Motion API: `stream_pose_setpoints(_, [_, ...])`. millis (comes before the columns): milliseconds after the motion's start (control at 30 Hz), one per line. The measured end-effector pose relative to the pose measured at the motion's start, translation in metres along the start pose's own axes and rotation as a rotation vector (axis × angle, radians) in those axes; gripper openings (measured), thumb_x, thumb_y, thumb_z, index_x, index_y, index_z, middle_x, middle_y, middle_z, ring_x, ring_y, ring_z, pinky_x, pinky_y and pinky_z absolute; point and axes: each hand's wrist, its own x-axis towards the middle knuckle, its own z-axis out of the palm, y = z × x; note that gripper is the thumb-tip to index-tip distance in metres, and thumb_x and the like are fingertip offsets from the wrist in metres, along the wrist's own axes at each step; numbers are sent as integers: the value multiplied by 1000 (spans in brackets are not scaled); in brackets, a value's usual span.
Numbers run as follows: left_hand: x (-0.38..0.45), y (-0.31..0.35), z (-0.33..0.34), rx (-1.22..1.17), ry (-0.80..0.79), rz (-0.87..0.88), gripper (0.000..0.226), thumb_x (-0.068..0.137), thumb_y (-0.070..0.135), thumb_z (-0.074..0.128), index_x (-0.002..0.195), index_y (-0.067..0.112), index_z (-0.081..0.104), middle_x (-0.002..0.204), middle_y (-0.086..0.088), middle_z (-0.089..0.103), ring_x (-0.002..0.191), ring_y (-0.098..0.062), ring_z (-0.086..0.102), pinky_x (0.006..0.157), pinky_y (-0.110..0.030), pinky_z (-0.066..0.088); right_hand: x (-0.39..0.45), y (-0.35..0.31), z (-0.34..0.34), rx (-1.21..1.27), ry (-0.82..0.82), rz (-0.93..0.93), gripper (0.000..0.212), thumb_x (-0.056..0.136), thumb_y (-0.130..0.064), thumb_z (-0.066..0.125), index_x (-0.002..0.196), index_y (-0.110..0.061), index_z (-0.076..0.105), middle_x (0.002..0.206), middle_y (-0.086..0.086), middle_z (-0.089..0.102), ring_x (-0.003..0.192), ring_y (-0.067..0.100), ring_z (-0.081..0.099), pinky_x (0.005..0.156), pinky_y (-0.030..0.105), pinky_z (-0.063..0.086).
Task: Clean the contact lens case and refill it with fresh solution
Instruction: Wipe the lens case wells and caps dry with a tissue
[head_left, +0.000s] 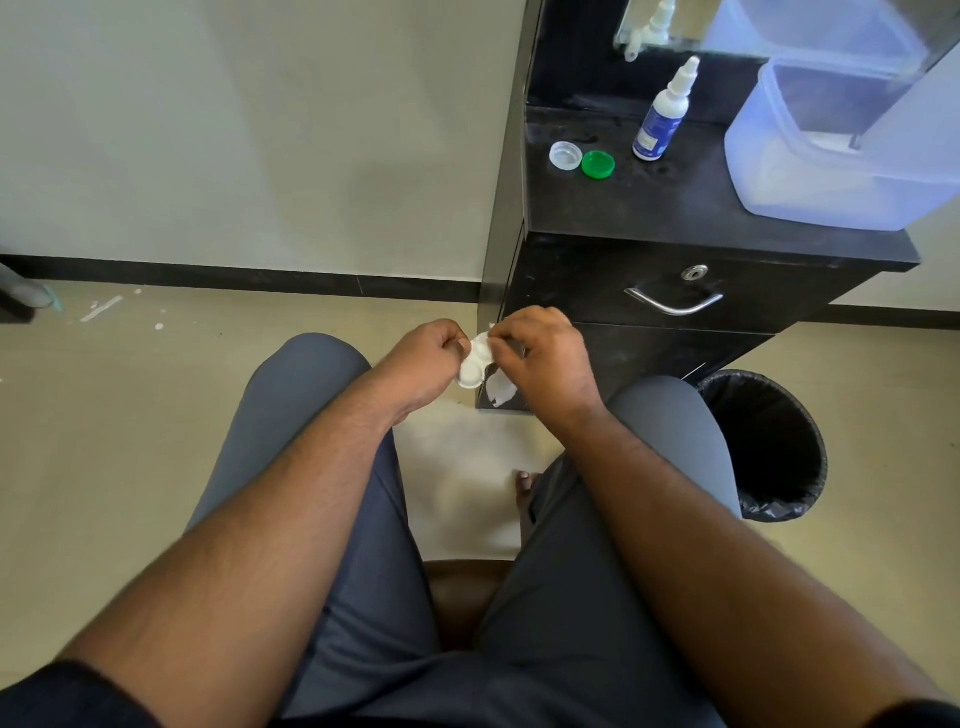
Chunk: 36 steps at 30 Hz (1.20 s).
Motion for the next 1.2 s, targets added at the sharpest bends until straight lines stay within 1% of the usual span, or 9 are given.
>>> stream_pose_setpoints(100, [0, 0, -1, 4, 3, 7, 26, 98, 14, 43, 76, 20, 55, 76, -3, 54, 72, -16, 45, 65, -31, 35, -3, -1, 0, -66, -77, -128, 11, 88, -11, 65, 90, -5, 74, 89, 9, 70, 86, 23, 57, 73, 34, 49])
stream_pose_setpoints(233, [1, -1, -3, 5, 8, 21, 25, 98, 15, 44, 75, 19, 55, 75, -1, 55, 72, -15, 46, 64, -29, 35, 0, 2, -2, -46, -47, -44, 13, 89, -12, 63, 93, -5, 74, 95, 9, 69, 91, 23, 57, 77, 36, 51])
stream_pose_setpoints(333, [1, -1, -2, 14, -3, 25, 26, 97, 15, 44, 74, 20, 55, 75, 0, 55, 72, -14, 46, 63, -29, 35, -2, 0, 0, -95, -118, -147, 13, 89, -12, 63, 92, -6, 74, 91, 9, 69, 87, 24, 57, 73, 34, 50])
stream_pose_setpoints(433, [0, 0, -2, 13, -6, 36, 26, 98, 15, 44, 75, 21, 54, 75, 0, 54, 71, -13, 46, 62, -28, 35, 0, 1, 0, -70, -68, -48, 14, 90, -13, 62, 93, -6, 74, 95, 9, 69, 91, 23, 57, 77, 37, 51])
stream_pose_setpoints(567, [-1, 1, -1, 53, -46, 46, 26, 99, 17, 44, 75, 21, 55, 74, -1, 53, 70, -13, 44, 61, -28, 33, -2, -2, 0, -91, -112, -137, 12, 88, -11, 63, 88, -4, 74, 87, 10, 69, 83, 25, 58, 71, 35, 51])
stream_pose_setpoints(667, [-1, 2, 1, 66, -58, 61, 27, 98, 18, 45, 74, 21, 53, 71, 1, 51, 67, -13, 42, 59, -28, 33, -1, 1, -2, 1, -60, 11, 13, 89, -13, 63, 93, -7, 74, 95, 7, 69, 92, 20, 57, 75, 33, 52])
stream_pose_setpoints(967, [-1, 5, 3, 160, -73, 91, 24, 97, 15, 46, 74, 20, 53, 66, 3, 49, 59, -11, 40, 53, -27, 30, 1, 5, 3, -18, -157, -19, 13, 90, -12, 61, 90, -8, 74, 89, 5, 67, 86, 17, 57, 75, 31, 51])
stream_pose_setpoints(1067, [-1, 8, 5, 181, -71, 110, 20, 98, 18, 46, 80, 16, 55, 67, 3, 49, 59, -11, 41, 53, -28, 31, 3, 8, 1, 62, -79, 90, 11, 89, -12, 63, 90, -8, 74, 89, 5, 67, 84, 16, 60, 75, 30, 54])
stream_pose_setpoints(1200, [0, 8, 4, 154, -73, 99, 22, 98, 18, 46, 77, 19, 54, 67, 3, 49, 60, -11, 41, 53, -27, 31, 2, 7, 2, 48, -103, 43, 12, 88, -13, 63, 90, -8, 74, 89, 4, 66, 85, 15, 58, 76, 32, 53])
